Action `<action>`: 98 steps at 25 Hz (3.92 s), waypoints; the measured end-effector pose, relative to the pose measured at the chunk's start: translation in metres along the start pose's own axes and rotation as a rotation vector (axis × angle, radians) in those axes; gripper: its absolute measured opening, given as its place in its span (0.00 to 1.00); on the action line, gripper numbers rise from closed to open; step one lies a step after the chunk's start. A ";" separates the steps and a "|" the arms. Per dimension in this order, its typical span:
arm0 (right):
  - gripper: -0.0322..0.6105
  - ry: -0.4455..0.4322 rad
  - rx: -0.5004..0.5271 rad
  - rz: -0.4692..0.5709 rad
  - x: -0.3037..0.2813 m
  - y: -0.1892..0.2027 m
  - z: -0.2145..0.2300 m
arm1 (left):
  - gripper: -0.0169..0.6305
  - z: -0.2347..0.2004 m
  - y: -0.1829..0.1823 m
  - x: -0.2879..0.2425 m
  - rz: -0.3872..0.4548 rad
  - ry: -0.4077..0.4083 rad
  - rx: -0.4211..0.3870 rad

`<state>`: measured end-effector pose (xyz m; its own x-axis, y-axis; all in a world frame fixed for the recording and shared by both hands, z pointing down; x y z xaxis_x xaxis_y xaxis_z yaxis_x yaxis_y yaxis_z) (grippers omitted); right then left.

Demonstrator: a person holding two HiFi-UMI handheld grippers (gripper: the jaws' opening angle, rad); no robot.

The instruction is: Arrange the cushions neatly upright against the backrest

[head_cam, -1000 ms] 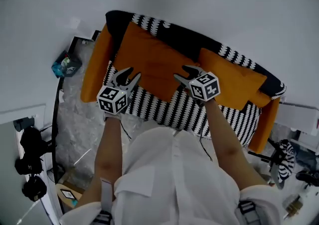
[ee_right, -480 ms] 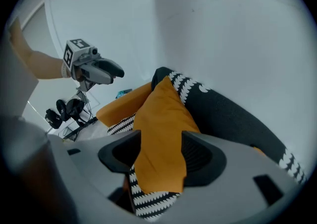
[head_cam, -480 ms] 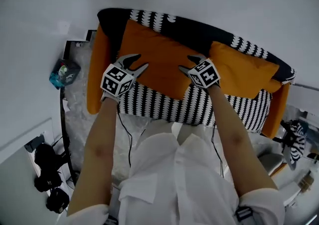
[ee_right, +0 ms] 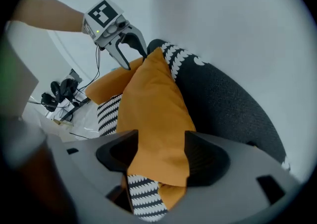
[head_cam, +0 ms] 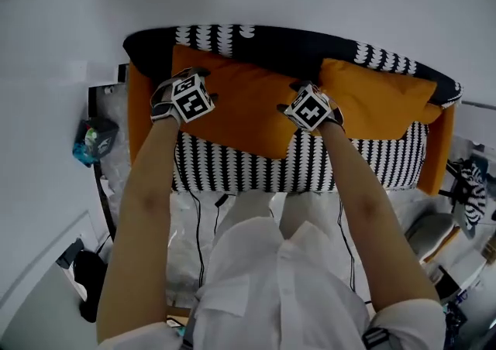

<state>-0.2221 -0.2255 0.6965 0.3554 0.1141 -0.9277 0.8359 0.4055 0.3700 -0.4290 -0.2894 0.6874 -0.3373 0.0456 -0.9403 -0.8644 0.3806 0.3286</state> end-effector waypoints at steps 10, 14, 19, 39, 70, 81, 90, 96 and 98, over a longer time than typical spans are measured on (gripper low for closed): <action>0.53 -0.034 0.186 -0.137 -0.044 0.014 0.001 | 0.45 -0.020 -0.004 -0.058 -0.217 -0.049 -0.289; 0.53 -0.040 0.205 -0.181 -0.064 0.027 -0.005 | 0.45 -0.021 0.005 -0.075 -0.262 -0.064 -0.329; 0.18 -0.027 0.152 -0.151 -0.059 0.021 -0.003 | 0.11 -0.024 0.007 -0.067 -0.247 -0.061 -0.217; 0.08 0.013 0.309 -0.075 0.021 -0.075 -0.017 | 0.06 -0.021 0.050 0.068 -0.182 -0.028 0.092; 0.23 0.112 0.083 0.124 0.048 -0.085 0.018 | 0.35 -0.058 0.036 0.082 0.002 -0.193 0.294; 0.11 0.231 -0.422 0.534 0.132 -0.048 -0.008 | 0.25 0.030 -0.040 0.132 0.638 0.019 0.785; 0.06 0.328 -0.599 0.715 0.201 0.051 -0.043 | 0.05 0.153 -0.117 0.118 0.814 0.182 0.828; 0.06 0.339 -0.623 0.703 0.225 0.146 -0.030 | 0.05 0.208 -0.175 0.081 0.790 0.230 0.828; 0.06 0.320 -0.594 0.660 0.229 0.179 -0.028 | 0.05 0.226 -0.192 0.065 0.762 0.230 0.827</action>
<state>-0.0024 -0.1016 0.5486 0.4755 0.6936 -0.5411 0.1252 0.5555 0.8221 -0.2006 -0.1511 0.5428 -0.8017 0.3872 -0.4554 0.0748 0.8209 0.5661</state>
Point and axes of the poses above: the fingertips, and each gripper's own axes: x backward along the fingers, z to its right, y out of its underside, the point moved 3 cm from there along x, backward along the fingers, and after that the axes turned 15 degrees about x, right-handed, at the moved point
